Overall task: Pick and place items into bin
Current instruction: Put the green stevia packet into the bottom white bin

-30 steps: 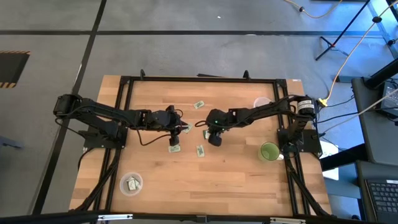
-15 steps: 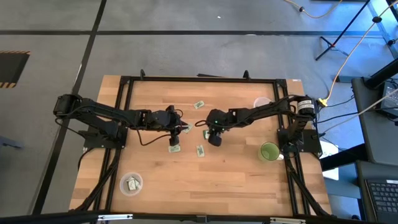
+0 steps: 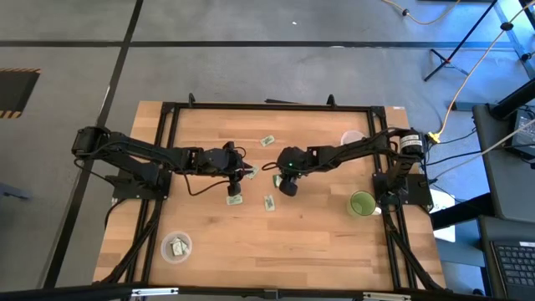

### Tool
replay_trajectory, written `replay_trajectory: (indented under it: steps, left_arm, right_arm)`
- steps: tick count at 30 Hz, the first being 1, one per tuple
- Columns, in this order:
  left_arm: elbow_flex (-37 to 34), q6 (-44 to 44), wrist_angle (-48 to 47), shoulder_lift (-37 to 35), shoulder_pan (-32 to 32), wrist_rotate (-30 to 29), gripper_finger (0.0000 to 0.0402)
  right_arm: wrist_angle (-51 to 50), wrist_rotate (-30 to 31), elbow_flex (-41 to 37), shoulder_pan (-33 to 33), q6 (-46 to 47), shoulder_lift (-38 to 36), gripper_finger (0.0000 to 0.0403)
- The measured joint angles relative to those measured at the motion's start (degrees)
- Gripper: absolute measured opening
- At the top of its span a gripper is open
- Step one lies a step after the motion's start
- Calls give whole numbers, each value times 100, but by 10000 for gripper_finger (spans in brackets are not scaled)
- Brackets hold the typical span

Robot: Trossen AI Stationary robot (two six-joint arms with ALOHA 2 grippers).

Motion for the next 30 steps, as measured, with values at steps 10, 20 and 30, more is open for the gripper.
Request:
replay_trajectory:
  steps: [10, 20, 30]
  left_arm:
    - [0, 0, 0, 0, 1, 0, 63]
    - [0, 1, -48, -2, 1, 0, 63]
    - [0, 2, -63, -2, 1, 0, 63]
  right_arm:
    - [225, 0, 0, -4, -9, 157, 100]
    - [306, 0, 9, -2, -118, 372, 98]
    - [198, 18, 22, -4, -147, 404, 35]
